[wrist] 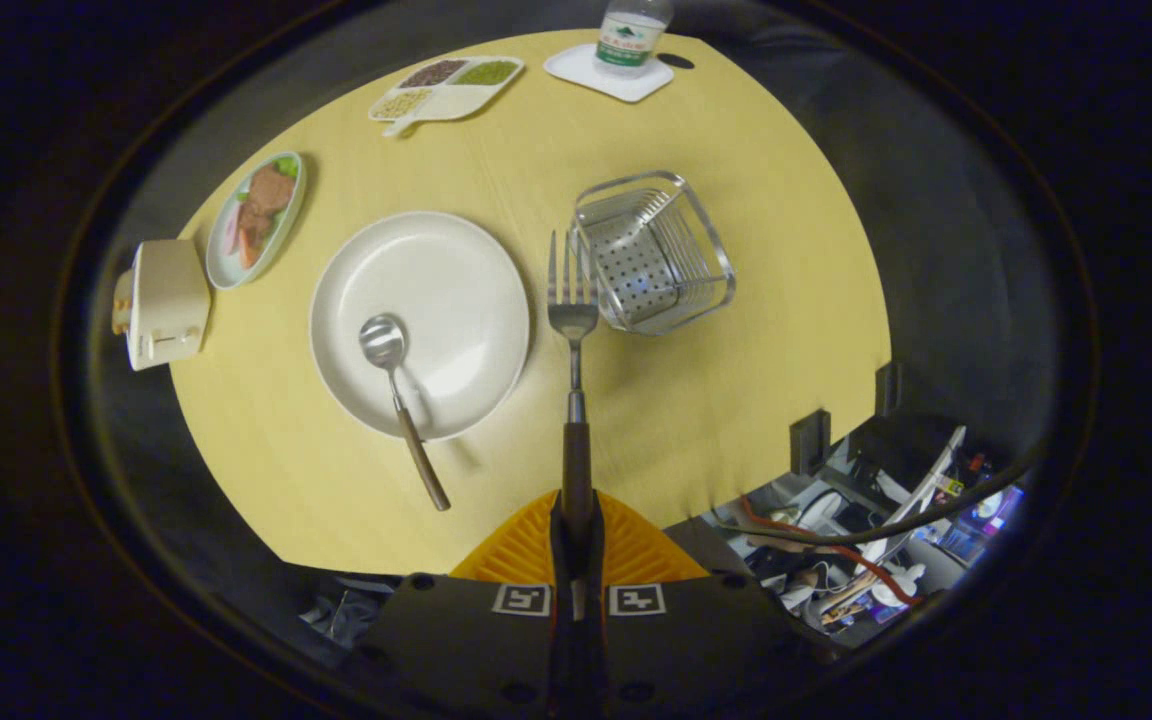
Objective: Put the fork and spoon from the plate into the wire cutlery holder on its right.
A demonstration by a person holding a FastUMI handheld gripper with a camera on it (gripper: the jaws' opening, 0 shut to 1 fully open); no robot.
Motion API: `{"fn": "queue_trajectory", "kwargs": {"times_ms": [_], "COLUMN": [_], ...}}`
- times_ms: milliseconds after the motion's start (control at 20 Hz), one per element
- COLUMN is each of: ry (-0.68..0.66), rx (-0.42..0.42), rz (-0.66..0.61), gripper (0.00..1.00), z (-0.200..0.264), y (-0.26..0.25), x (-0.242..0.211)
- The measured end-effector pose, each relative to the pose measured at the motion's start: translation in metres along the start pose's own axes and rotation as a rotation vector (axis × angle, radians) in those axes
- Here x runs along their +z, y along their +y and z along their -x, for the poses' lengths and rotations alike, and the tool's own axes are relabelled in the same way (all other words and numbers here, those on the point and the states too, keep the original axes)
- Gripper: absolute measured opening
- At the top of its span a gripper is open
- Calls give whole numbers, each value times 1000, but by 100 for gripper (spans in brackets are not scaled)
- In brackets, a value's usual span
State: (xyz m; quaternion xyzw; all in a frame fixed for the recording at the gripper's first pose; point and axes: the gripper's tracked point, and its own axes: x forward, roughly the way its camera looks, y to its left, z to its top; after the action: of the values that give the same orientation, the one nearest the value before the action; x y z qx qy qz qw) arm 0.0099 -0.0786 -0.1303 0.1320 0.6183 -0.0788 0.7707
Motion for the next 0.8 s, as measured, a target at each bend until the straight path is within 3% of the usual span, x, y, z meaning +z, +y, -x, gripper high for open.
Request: {"fn": "queue_trajectory", "kwargs": {"times_ms": [300, 800], "ry": [43, 160], "rx": [56, 102], "rz": [-117, -147], "gripper": [7, 12], "z": [-6, -35], "y": [-16, -20], "x": [27, 50]}}
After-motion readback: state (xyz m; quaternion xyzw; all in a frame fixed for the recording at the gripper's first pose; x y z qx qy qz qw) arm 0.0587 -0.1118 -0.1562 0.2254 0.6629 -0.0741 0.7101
